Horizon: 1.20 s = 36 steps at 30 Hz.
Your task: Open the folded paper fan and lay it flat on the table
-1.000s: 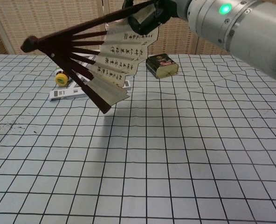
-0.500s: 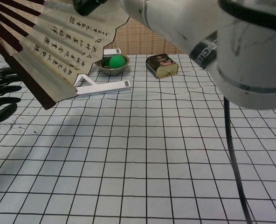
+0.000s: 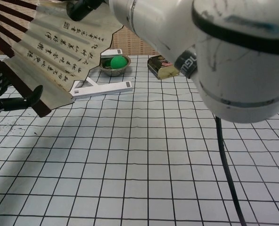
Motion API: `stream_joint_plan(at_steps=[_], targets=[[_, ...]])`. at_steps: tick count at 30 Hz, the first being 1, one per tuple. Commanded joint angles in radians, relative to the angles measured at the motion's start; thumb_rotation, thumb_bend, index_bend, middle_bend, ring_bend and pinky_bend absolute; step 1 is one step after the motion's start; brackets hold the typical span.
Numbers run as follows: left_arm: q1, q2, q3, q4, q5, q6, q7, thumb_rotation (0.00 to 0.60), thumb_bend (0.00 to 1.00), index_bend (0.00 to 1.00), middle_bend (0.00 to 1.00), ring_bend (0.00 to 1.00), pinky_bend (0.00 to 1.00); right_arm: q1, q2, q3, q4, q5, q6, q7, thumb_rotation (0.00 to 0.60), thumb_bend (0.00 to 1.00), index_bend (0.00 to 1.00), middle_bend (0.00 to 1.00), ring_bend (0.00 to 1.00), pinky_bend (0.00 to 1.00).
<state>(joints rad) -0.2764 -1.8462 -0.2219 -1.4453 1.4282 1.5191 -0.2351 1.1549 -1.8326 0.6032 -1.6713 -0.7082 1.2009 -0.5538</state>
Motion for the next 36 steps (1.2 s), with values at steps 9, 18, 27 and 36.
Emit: stream_joint_plan(at_steps=[9,18,27,36], targets=[[0.006,-0.076,-0.042,0.083,-0.020,0.072,0.033,0.600,0.52,0.77,0.27,0.07,0.13,-0.036,0.086,-0.022,-0.065,-0.018,0.015,0.012,0.600,0.76,0.76,0.20,0.00,0.08],[0.010,-0.048,-0.014,0.123,-0.016,0.044,0.036,0.600,0.51,0.69,0.27,0.08,0.14,-0.124,0.224,-0.089,-0.139,-0.111,0.035,0.031,0.600,0.76,0.76,0.20,0.00,0.08],[0.001,-0.004,-0.025,0.156,-0.003,0.039,0.038,0.600,0.51,0.64,0.26,0.08,0.14,-0.216,0.347,-0.143,-0.197,-0.196,0.039,0.099,0.600,0.76,0.75,0.20,0.00,0.08],[-0.013,0.052,-0.043,0.203,0.018,0.057,0.078,0.600,0.50,0.56,0.25,0.08,0.14,-0.316,0.430,-0.252,-0.248,-0.390,0.101,0.129,0.600,0.76,0.74,0.20,0.00,0.08]])
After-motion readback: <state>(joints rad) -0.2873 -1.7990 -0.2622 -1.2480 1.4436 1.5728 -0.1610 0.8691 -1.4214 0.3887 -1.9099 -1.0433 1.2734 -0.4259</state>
